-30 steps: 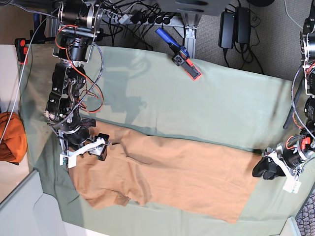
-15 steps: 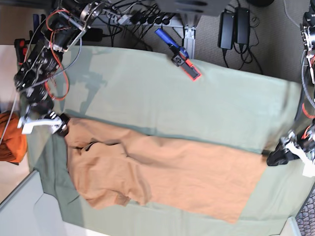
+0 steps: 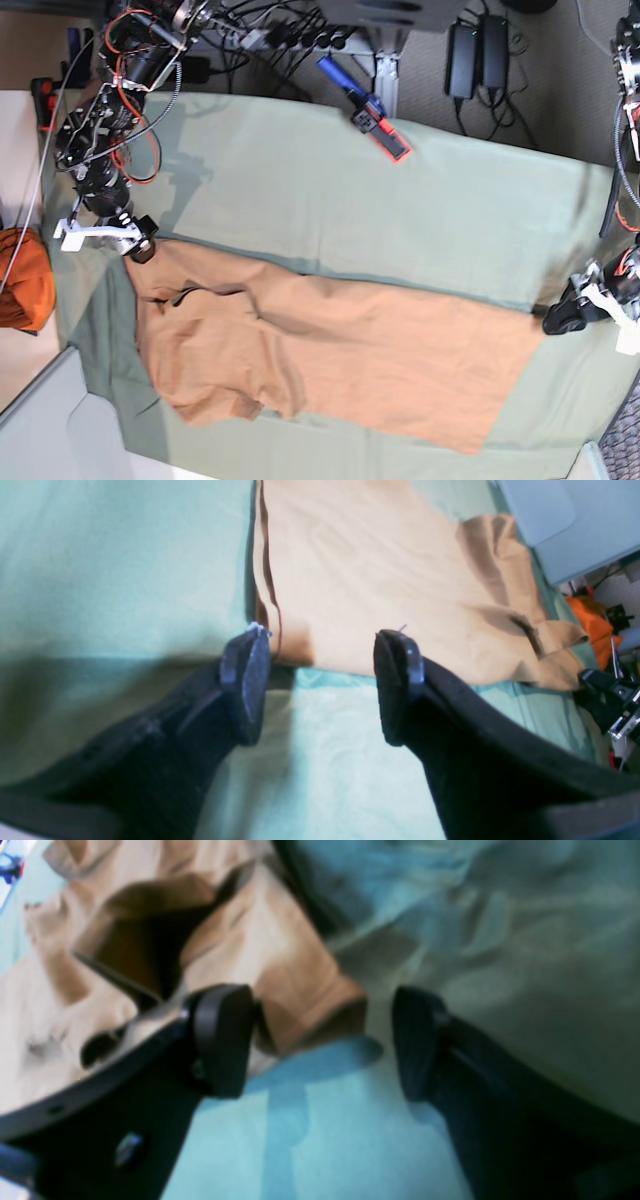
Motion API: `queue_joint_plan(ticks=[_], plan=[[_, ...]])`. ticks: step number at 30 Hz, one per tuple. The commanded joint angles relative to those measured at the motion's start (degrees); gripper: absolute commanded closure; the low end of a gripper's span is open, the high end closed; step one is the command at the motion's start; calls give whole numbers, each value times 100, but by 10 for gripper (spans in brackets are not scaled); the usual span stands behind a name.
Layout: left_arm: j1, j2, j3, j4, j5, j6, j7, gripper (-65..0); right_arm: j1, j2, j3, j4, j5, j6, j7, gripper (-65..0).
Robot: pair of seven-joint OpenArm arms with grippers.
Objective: Fold the T-shirt properly
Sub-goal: 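Release the right gripper and regrasp the shirt edge near the collar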
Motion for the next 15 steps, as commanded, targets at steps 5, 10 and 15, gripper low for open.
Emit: queue_joint_plan(ticks=[5,10,15], plan=[[-107,-107,-33,83,-33,-71,-238,-366,483,79,-33,-409,114,455,39,-436],[-129,-85,-33,81,490,-33,-516,-366,531,79,-243,-472,155,457,-2,-261],[-140,85,-33,22,553,42,-522,-366,531,76,-330,-472,160,472,-146,-227]])
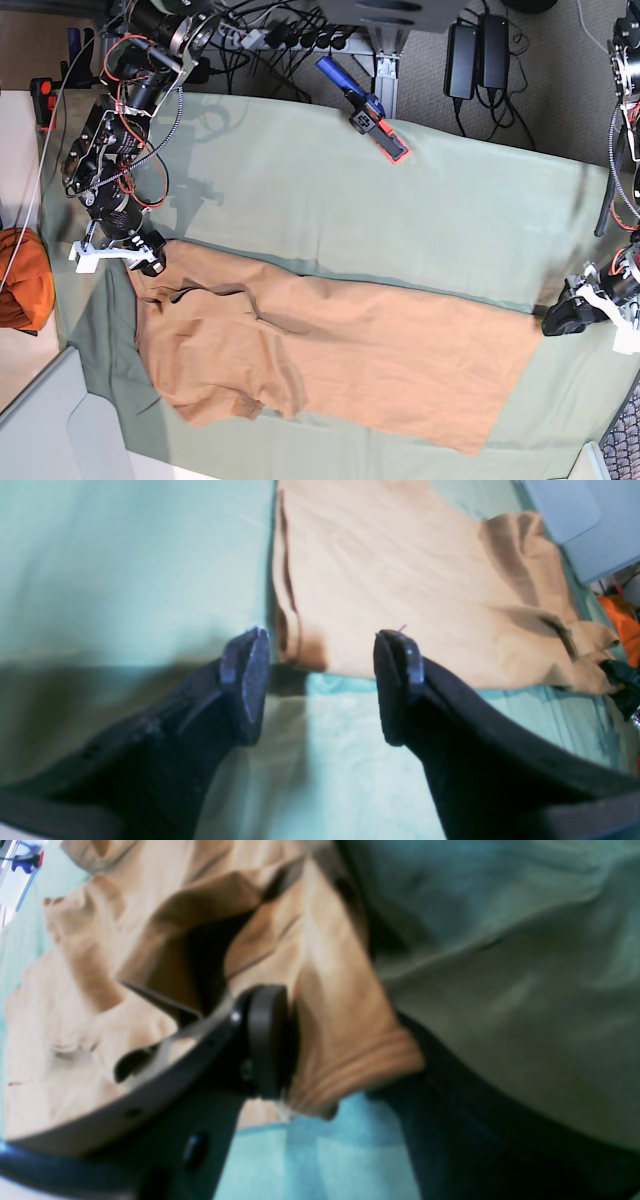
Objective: Fold the T-shirt properly
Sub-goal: 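Release the right gripper and regrasp the shirt edge near the collar, then pull the shirt edges apart with both grippers to spread it flat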
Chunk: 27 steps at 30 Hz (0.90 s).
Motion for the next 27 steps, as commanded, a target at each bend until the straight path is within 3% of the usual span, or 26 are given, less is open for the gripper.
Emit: queue_joint_plan(ticks=[1,8,20,22,24,26,27], plan=[[-122,-31,-31,-11,-76,35,-177,-366,107,76,0,68,61,466,-81,-227],[-509,190,-31,-841,57,138,-422,-366,107,79,-2,70,101,468,-284,-227],[-688,579,-28,-977,-4,140,-267,-363,107,79,0,70,98,470,-372,-204],[-691,581,-28,-977,-11,138,-267,-304,107,79,0,70,101,468,-369,-121],[-699,570,-31,-977,-9,136,-269,-170,107,79,0,70,105,468,-367,-10],[-706,560,-31,-977,-7,96,-240,-31,107,76,-2,70,105,470,-372,0],[-706,549,-31,-977,-15,-20,-184,0,107,79,-2,70,105,470,-372,0]])
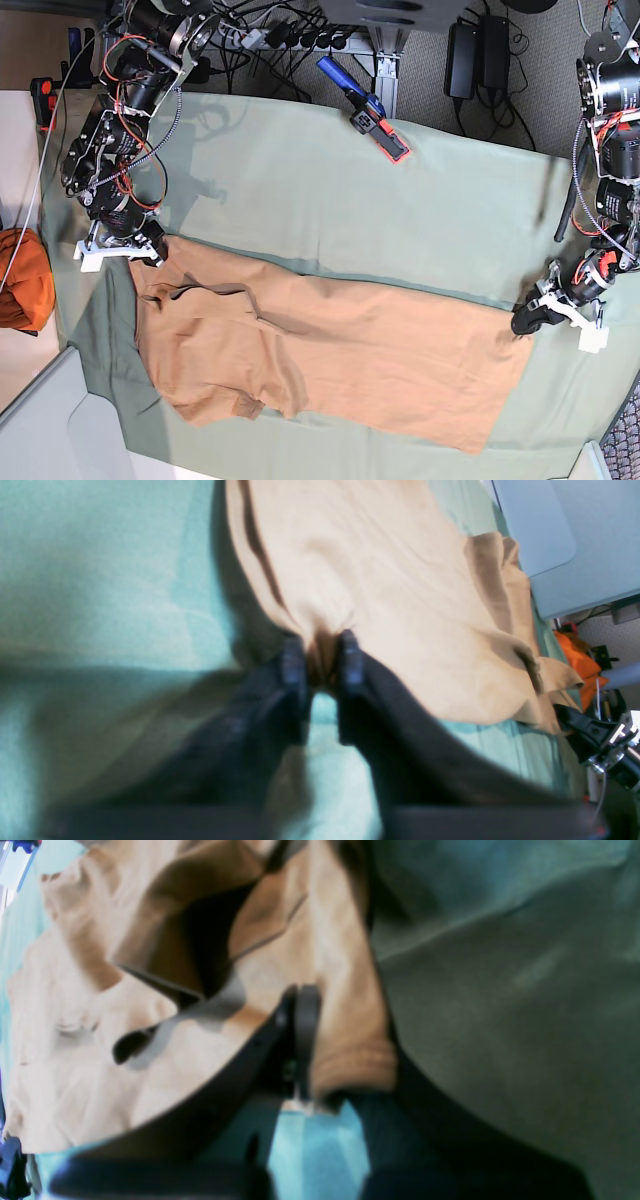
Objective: Fold the T-shirt properly
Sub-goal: 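Pull the shirt edges apart with both grippers to spread it flat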
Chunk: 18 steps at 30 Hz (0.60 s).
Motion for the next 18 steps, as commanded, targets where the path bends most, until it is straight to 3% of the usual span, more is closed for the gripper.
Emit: queue_joint_plan(ticks=[1,5,8,12,18], plan=[[-146,-85,-13,76,-136,-183,4,0,105,68,-2,66,11,468,-44,0],[-129,-216,-11,85,-719,-183,577,0,103,98,0,114,295,540,-409,0],[-129,-529,42,101,-1565,-183,1305,0,90,192,0,190,507,682,-916,0],[-114,-966,291,98,-2120,-183,1829,0,90,389,-2,192,866,815,-1202,0],[50,-1213,407,101,-2664,-183,2192,0,13,623,-2,192,1189,955,-1519,0]])
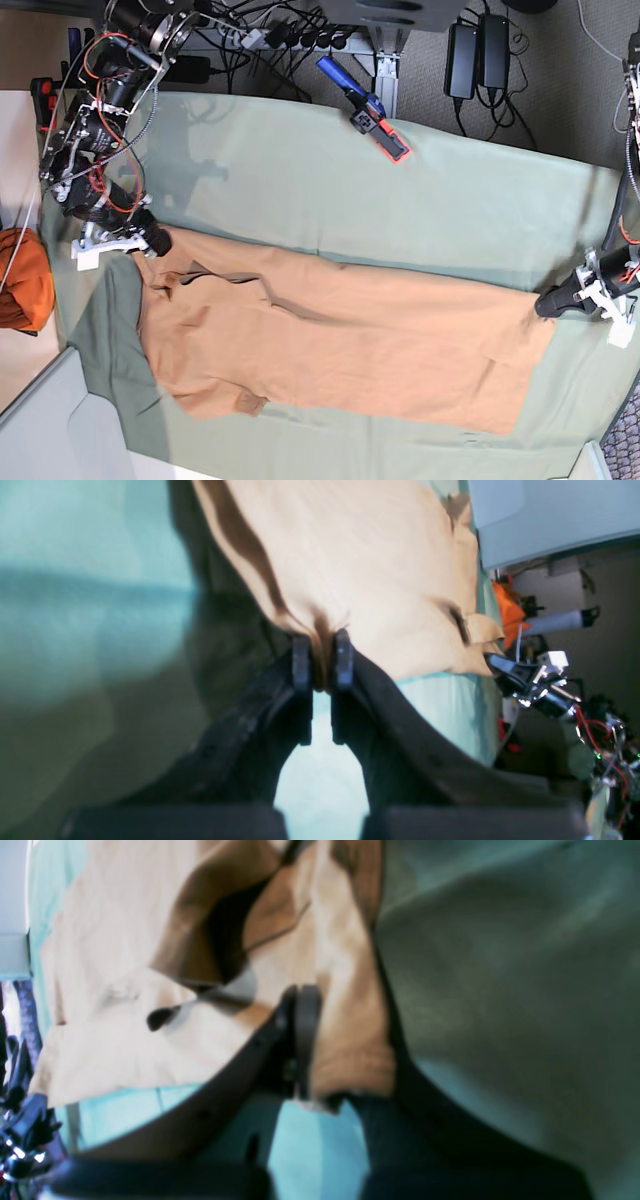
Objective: Fold the T-shirt properly
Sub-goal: 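Pull the shirt edges apart with both grippers to spread it flat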
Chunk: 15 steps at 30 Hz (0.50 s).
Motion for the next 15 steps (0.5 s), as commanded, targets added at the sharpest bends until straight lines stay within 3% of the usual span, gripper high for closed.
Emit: queue_joint_plan(ticks=[1,8,15], plan=[[-85,-177,-33,96,-170,-113,-37,0,24,164,9,98,260,732,-26,0],[254,-304,-33,317,-507,-113,304,0,-546,334,-39,103,791,955,-203,0],[1115,-481,-44,1432,-551,-113,382,0,-1169,463,-37,306,1204,1126,-334,0]])
